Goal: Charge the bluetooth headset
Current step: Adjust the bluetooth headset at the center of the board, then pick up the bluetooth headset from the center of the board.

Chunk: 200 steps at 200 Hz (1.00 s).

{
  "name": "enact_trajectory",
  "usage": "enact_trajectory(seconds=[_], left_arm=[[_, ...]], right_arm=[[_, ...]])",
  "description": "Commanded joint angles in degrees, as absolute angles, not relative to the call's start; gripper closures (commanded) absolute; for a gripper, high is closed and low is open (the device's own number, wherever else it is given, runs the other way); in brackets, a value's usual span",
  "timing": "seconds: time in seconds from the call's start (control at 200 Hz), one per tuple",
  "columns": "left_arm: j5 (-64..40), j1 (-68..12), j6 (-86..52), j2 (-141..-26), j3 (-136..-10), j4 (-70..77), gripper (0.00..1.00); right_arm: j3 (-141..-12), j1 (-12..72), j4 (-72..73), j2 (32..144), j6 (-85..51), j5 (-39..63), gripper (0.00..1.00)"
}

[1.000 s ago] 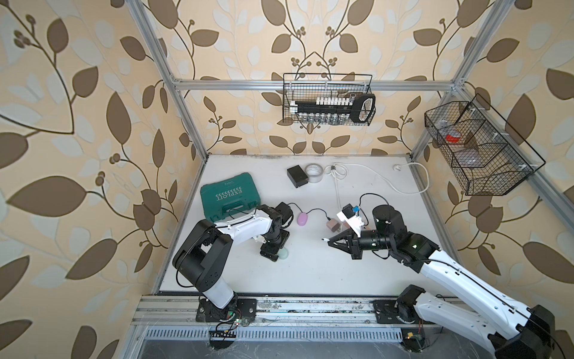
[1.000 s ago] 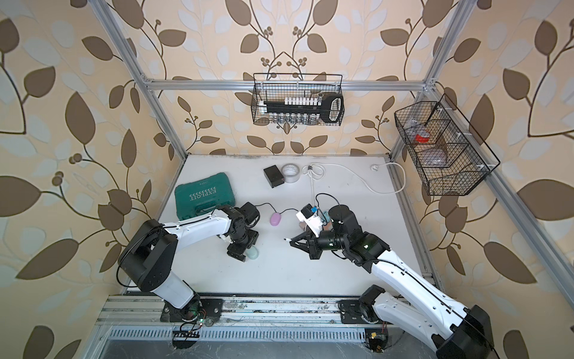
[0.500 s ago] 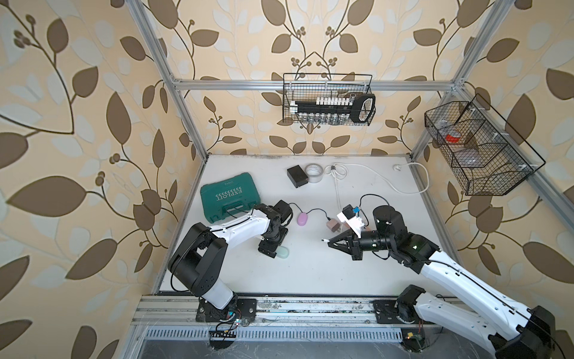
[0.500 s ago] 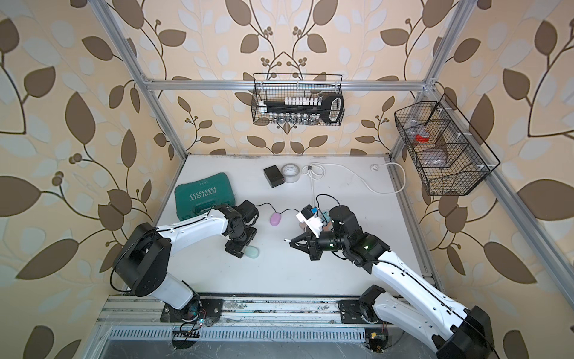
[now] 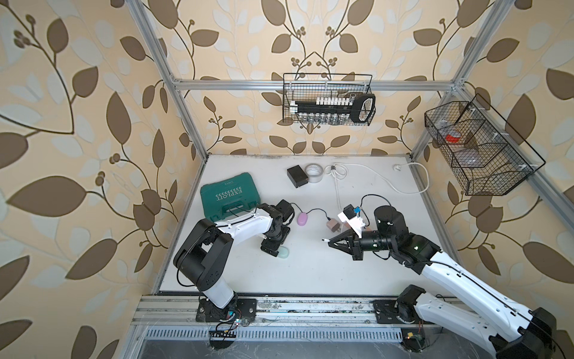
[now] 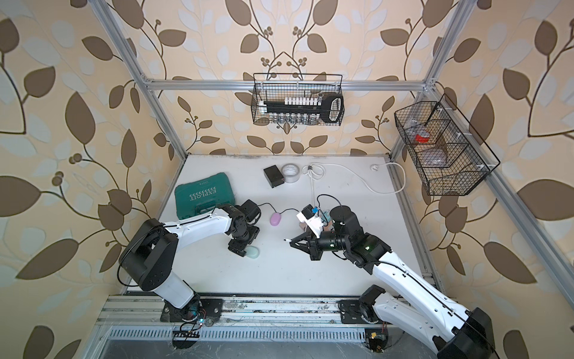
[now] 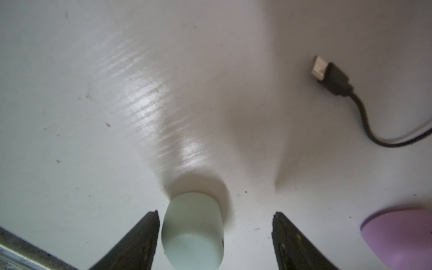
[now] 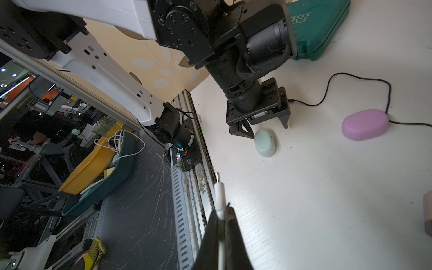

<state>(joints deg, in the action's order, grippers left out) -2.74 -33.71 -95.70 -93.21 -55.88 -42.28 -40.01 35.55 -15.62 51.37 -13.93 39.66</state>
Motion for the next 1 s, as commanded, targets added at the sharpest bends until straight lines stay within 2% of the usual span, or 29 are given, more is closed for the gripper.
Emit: enact_trajectory(seconds=[0.0,0.49,0.705,0.995], left_arm=[[-1.5,-33.6,-94.0,-94.7,-58.6,-42.7,0.22],[0.1,-33.2,-91.2,-90.6,-56.7,-46.6,0.19],[-0.6,-34.0,-93.5,-84.0,-54.5,-50.5,0.15],[-4.0,-37.2,-101.2,-79.3,-49.6,-43.2,0.08]], right_arm=[[-39.4,35.4,-15.3,51.0,-14.2,40.5,0.96],[-39.2,35.4,-14.8,51.3,-14.3,41.0,0.96],[-38.9,35.4,-14.1,51.3,-14.5,41.2,0.96],[-38.8,35.4,-13.7,50.7,-14.6,42.0,0.96]])
